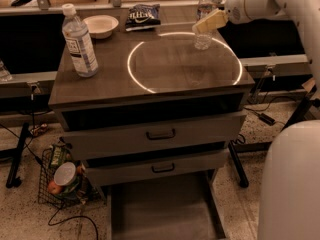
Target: Place water bottle into bottom drawer
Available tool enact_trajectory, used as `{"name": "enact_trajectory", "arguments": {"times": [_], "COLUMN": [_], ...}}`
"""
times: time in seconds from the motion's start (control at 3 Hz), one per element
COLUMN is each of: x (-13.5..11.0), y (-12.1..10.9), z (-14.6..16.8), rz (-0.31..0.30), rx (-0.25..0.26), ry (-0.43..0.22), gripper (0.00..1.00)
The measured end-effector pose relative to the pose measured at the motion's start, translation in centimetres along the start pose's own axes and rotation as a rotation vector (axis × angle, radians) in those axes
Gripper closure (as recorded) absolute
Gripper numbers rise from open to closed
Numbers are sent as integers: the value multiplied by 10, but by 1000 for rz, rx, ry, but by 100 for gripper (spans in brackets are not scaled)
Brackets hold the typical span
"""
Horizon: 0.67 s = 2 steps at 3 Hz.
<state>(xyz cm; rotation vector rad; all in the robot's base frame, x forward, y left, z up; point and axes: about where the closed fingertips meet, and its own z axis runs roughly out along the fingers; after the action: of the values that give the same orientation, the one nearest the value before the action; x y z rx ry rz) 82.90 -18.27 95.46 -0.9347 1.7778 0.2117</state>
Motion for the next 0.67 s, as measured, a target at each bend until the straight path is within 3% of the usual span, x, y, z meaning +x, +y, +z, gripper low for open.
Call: {"name": "enact_trajectory", "arguments": {"times": [0.33, 0.67], "x": [-3, -6], "y": [-6, -7], "z": [17, 32], "rz": [32, 73], "rx": [-11, -28], "ry": [-62, -122], "gripper": [0, 18]}}
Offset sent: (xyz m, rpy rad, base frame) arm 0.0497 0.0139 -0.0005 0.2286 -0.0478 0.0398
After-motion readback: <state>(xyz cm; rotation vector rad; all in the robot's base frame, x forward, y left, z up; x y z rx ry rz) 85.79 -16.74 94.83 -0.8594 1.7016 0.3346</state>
